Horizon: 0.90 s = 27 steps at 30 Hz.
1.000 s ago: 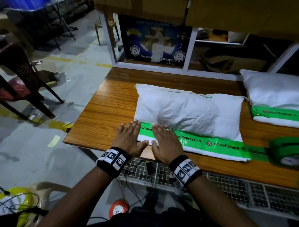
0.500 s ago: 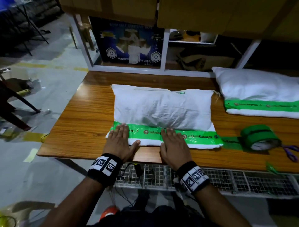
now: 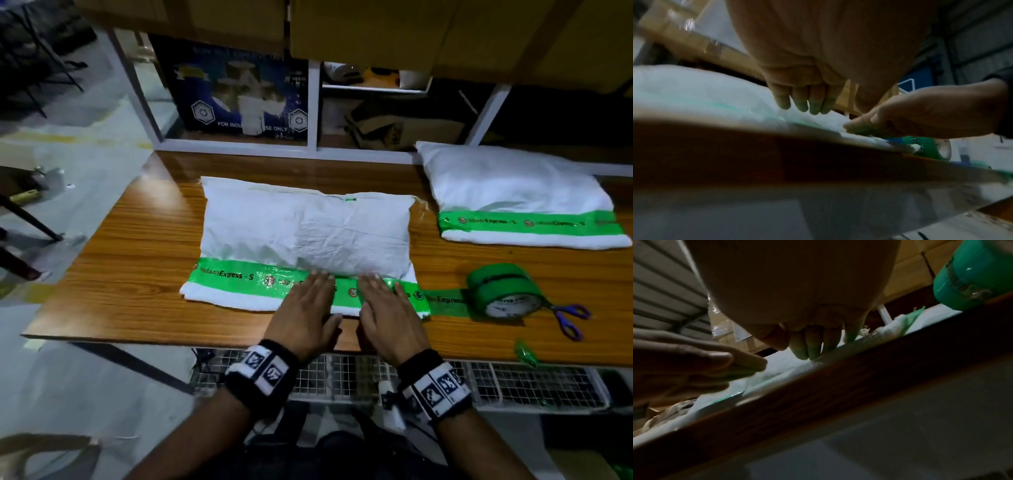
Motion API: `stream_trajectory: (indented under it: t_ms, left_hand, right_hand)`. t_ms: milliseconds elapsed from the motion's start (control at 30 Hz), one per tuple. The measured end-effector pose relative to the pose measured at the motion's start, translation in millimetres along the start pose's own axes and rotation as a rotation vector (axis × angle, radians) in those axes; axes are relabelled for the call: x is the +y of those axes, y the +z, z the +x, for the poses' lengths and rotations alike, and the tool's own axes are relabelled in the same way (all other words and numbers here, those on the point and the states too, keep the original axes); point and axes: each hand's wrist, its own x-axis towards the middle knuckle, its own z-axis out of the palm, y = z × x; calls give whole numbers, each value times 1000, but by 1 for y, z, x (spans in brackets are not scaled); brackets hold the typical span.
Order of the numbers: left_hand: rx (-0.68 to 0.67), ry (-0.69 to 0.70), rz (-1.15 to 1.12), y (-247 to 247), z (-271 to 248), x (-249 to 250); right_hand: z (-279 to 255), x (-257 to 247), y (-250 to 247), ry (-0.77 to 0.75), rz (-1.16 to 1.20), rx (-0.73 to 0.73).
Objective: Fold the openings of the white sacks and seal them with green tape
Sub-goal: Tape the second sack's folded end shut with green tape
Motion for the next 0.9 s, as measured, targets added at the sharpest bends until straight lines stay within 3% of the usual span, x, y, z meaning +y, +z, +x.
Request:
stream_trajectory:
  t_ms: [100,333,567,633,767,800,900]
  left_hand:
    - [-126,-118,94,20,8,1]
    - [-68,-94,162,26,-1,-17]
    - [-127,-68,261,17,9,-15]
    - [-86,4,334,12,14,-6]
    - [-14,304,282,21,37,31]
    - [-28,289,254,22,42,45]
    - [-89,50,220,15,59,80]
  right_hand:
    - [-1,15,6,-53,-23,-20]
    - [-36,77,2,67,-19,67]
    - [-33,78,-5,106,-211,-48]
    - [-34,80,-8,100,-219,-41]
    - [-28,70,-15,50,-262,42]
    - [-25,66,-19,48,-256,60]
    - [-19,56,-39,17,-86,227]
